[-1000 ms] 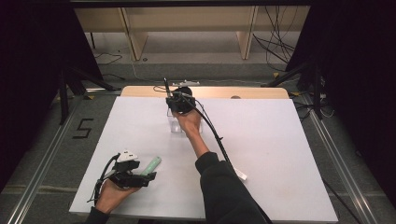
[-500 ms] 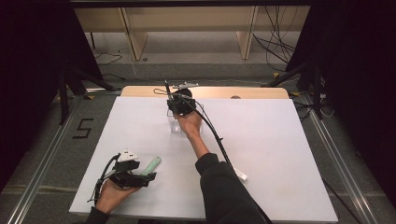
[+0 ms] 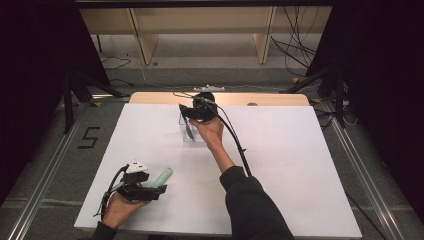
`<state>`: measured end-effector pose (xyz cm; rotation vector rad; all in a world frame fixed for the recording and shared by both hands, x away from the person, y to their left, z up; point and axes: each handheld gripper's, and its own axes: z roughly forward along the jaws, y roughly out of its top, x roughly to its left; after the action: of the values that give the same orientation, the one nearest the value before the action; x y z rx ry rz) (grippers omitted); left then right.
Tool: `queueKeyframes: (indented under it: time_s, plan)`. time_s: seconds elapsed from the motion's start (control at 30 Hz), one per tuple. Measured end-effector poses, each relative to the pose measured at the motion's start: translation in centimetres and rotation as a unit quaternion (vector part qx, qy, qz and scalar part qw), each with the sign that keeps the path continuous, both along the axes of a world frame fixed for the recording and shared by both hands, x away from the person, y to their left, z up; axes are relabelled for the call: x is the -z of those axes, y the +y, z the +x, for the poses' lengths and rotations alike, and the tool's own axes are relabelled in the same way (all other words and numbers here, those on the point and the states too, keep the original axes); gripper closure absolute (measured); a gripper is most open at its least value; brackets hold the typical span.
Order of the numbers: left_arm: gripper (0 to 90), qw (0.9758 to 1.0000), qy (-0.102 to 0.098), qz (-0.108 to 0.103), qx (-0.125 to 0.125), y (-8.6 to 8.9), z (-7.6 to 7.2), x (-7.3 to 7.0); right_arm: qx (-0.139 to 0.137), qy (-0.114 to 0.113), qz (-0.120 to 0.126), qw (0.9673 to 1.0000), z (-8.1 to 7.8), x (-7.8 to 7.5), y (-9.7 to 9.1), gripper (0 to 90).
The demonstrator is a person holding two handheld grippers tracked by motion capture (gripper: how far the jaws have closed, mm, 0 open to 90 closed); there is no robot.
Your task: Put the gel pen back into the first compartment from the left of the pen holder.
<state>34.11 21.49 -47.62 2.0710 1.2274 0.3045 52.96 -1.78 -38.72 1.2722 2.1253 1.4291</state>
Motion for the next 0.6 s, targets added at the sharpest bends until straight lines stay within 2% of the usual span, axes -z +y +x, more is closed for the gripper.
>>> queueKeyframes:
  time_s: [0.1,0.23,0.6]
  plan:
    - [17.0,1.0,0.003,0.0,-0.003,0.0,0.0,0.1,-0.008,-0.002,0.005,1.0,-0.8,-0.4,-1.3,40.9]
    - [16.9,1.0,0.005,0.001,-0.004,-0.1,0.1,0.1,-0.026,-0.003,-0.008,0.9996,-2.0,-0.4,-2.6,38.3]
    - [16.8,1.0,0.004,-0.001,-0.004,-0.1,0.0,0.1,-0.062,-0.001,-0.003,0.9981,-4.9,-0.7,-5.5,32.4]
